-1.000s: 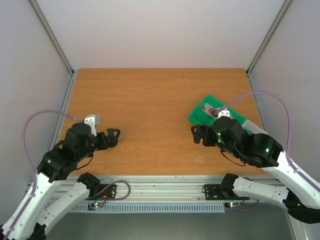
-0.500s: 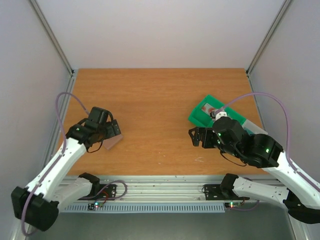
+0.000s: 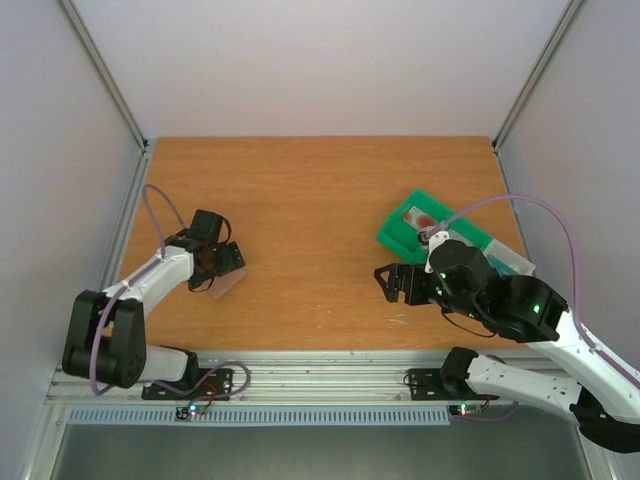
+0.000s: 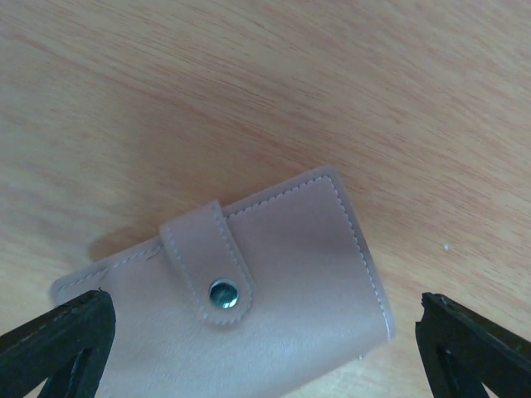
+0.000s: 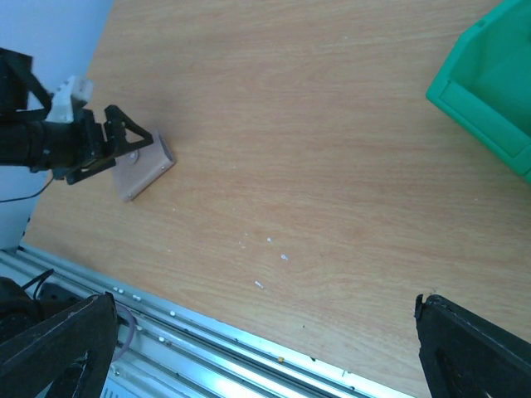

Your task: Take the credit cards out of the card holder

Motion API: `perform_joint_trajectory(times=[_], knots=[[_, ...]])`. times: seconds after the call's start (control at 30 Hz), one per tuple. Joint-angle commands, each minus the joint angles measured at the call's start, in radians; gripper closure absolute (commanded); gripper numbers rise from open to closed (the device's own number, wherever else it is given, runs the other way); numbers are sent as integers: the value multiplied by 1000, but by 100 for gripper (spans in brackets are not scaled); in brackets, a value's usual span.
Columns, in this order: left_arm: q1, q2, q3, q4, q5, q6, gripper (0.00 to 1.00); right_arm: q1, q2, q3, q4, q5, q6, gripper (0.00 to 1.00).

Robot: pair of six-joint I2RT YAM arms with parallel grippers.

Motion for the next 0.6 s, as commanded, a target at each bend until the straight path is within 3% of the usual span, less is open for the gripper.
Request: perform_joint_trajectory(times=[0.0,0.27,0.57], knots=[[9,84,1,120,45,37,1,-6,-18,-8,27,-14,-28,1],[2,201,6,223,255,79,1,-6,-19,-15,29,-7,-29,1],[-99,195,-1,274,353,122,5,-6,-20,-31,22,7,-17,2]])
